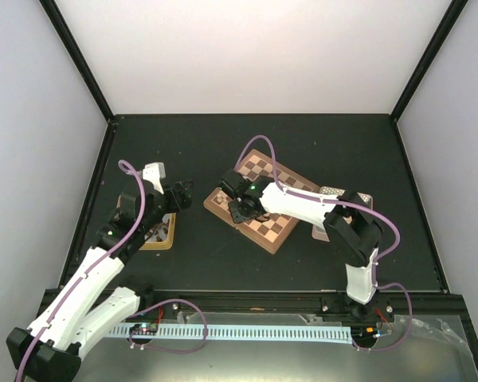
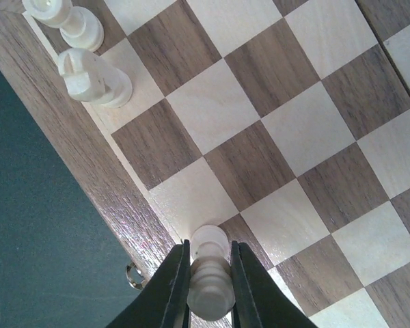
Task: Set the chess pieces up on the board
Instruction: Place the chess piece on the chessboard, then pick up the chess piece from the storage box.
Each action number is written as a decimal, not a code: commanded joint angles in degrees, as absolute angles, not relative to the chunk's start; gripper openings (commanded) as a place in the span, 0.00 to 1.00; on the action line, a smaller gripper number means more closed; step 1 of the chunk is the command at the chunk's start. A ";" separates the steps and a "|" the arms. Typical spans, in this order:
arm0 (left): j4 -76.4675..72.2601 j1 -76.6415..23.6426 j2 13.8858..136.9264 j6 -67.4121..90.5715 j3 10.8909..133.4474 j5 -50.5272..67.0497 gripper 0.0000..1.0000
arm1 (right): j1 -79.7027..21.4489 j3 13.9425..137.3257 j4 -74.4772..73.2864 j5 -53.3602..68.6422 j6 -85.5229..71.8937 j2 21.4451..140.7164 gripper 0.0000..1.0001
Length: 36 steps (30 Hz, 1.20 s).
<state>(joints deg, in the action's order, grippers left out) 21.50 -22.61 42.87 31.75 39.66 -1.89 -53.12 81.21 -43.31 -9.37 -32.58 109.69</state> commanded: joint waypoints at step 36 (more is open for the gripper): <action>19.47 -20.92 42.74 29.66 40.63 2.72 0.93 | -42.60 64.59 -36.47 -20.00 -39.80 85.15 0.46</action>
